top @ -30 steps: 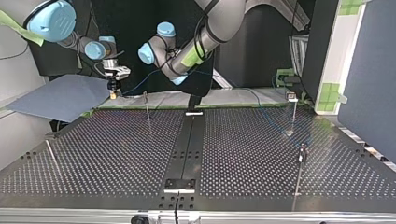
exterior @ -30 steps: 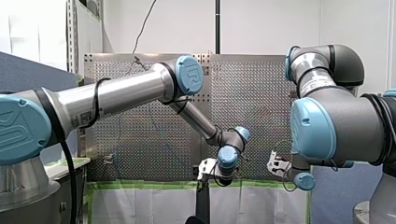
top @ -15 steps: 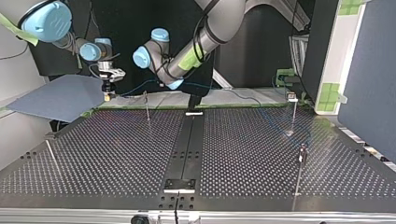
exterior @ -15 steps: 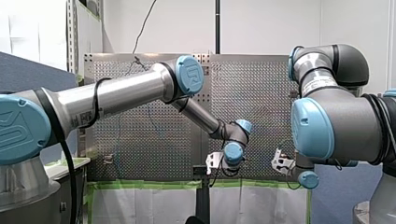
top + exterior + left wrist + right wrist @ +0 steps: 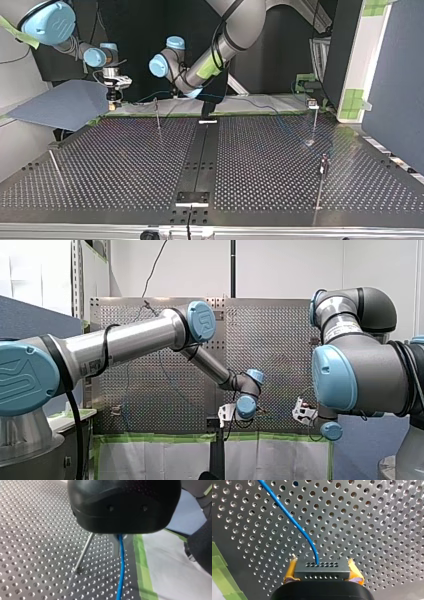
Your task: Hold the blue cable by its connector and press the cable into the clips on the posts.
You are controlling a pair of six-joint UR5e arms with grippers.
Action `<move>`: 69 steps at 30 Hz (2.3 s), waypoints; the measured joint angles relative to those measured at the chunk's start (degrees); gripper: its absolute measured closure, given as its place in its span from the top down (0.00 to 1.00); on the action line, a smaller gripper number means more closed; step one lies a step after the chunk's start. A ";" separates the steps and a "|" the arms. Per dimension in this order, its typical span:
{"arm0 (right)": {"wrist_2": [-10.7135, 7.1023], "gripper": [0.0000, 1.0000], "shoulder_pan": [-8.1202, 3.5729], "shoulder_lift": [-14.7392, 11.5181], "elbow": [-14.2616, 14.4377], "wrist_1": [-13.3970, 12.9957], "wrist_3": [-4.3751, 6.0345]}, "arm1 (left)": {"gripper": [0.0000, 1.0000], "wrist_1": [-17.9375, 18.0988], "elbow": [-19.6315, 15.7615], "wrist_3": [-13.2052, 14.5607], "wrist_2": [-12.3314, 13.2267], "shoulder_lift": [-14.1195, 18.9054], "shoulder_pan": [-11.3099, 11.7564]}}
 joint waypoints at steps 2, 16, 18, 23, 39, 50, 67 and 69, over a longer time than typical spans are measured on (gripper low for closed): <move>0.00 0.00 -0.01 0.00 -0.06 -0.03 0.00 | 0.00 0.94 -0.24 0.07 0.15 -0.02 0.24; 0.05 0.00 0.13 0.01 -1.00 0.08 0.00 | 0.00 7.92 -0.63 0.29 1.51 -0.04 1.50; 0.09 0.00 0.20 0.02 -1.08 0.07 0.01 | 0.00 9.08 -0.59 0.32 1.60 -0.06 1.67; 0.22 0.00 0.34 0.04 -1.59 0.11 0.11 | 0.00 11.63 -0.51 0.38 1.74 -0.02 1.90; 0.35 0.00 0.99 0.09 -2.27 0.08 1.13 | 0.00 19.45 -2.83 2.05 1.91 -0.16 2.80; 0.35 0.00 1.62 0.10 -2.63 0.22 0.14 | 0.00 23.63 -3.45 2.07 3.32 -0.59 2.94; 0.66 0.00 2.09 0.73 -3.98 0.24 0.79 | 0.00 23.03 -2.62 3.36 3.63 -2.19 3.51; 1.08 0.00 2.09 1.40 -4.53 0.49 0.70 | 0.00 23.03 -2.69 3.42 3.89 -2.19 3.47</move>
